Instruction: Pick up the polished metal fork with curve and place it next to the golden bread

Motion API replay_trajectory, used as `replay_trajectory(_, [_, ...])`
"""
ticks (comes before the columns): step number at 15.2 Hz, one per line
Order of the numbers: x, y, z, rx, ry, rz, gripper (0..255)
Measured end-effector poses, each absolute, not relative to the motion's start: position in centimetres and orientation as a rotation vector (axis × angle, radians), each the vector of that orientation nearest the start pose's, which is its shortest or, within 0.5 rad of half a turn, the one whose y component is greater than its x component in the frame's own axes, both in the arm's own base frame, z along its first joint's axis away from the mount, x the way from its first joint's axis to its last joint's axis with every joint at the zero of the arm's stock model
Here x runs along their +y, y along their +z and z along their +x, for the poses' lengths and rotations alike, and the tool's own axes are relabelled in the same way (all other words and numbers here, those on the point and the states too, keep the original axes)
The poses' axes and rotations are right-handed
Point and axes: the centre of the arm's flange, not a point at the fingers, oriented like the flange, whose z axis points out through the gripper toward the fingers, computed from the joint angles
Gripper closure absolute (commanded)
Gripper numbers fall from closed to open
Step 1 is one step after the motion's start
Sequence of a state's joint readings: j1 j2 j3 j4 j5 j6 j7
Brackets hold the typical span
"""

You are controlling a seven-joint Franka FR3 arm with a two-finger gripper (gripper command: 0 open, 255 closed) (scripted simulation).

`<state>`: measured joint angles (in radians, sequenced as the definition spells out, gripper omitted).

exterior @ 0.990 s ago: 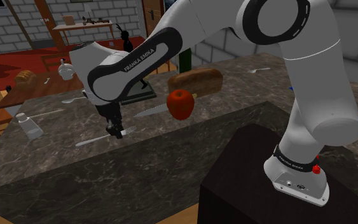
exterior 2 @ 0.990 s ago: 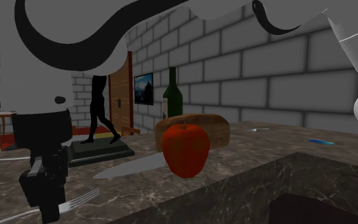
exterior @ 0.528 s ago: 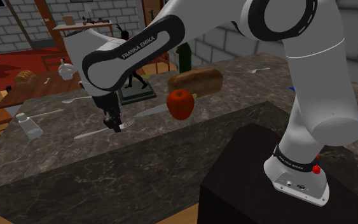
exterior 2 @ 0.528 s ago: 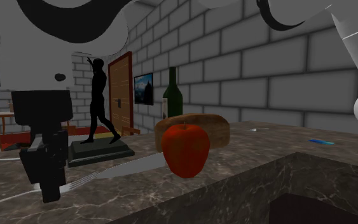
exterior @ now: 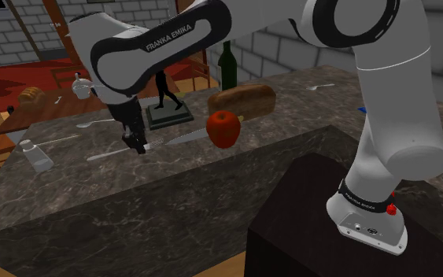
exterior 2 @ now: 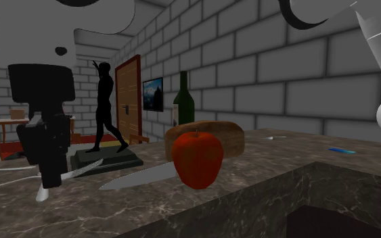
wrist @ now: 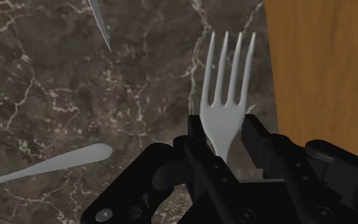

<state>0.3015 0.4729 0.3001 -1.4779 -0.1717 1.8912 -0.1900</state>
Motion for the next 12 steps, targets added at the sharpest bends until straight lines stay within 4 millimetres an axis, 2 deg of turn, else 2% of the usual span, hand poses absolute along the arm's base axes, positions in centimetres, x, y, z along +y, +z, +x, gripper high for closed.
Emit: replay_trajectory(12, [35.0,47.2,59.0,-1.266,0.050,-2.911,255])
